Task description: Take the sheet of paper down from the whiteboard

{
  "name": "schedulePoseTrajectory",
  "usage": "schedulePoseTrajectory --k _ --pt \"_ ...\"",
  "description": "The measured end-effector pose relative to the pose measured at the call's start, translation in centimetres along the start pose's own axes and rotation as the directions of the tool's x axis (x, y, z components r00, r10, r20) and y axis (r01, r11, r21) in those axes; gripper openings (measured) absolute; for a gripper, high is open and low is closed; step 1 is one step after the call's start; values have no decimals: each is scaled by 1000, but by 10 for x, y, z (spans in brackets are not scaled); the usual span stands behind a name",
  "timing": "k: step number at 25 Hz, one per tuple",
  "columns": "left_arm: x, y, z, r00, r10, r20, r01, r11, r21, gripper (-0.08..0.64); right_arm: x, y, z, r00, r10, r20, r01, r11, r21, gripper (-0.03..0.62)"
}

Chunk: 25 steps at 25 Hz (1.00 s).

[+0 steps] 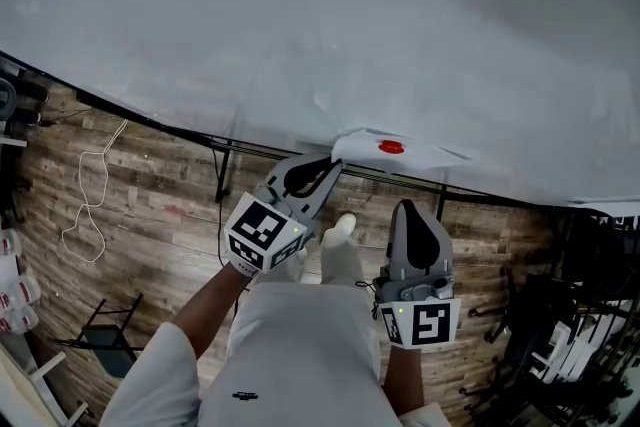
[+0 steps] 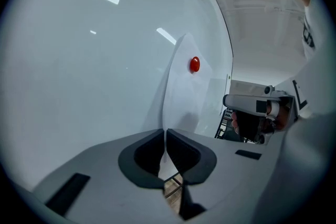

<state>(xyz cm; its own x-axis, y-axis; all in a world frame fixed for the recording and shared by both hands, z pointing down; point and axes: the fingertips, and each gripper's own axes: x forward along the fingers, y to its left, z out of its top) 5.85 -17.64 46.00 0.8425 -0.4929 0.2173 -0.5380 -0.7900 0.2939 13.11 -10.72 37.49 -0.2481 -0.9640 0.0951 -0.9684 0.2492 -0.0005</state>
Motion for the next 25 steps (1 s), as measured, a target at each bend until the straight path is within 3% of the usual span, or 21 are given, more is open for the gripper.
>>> schedulePoseTrajectory --k 16,19,25 --pt "-7 -4 1 1000 12 -25 -12 1000 -27 8 8 6 22 1000 -13 27 14 999 -44 12" --pt "-8 -6 1 999 17 -28 -17 999 -30 8 13 9 33 999 -11 45 13 999 -38 101" --pt "-8 -9 0 999 18 -31 -19 999 -36 8 27 14 45 998 -35 49 38 998 -54 124"
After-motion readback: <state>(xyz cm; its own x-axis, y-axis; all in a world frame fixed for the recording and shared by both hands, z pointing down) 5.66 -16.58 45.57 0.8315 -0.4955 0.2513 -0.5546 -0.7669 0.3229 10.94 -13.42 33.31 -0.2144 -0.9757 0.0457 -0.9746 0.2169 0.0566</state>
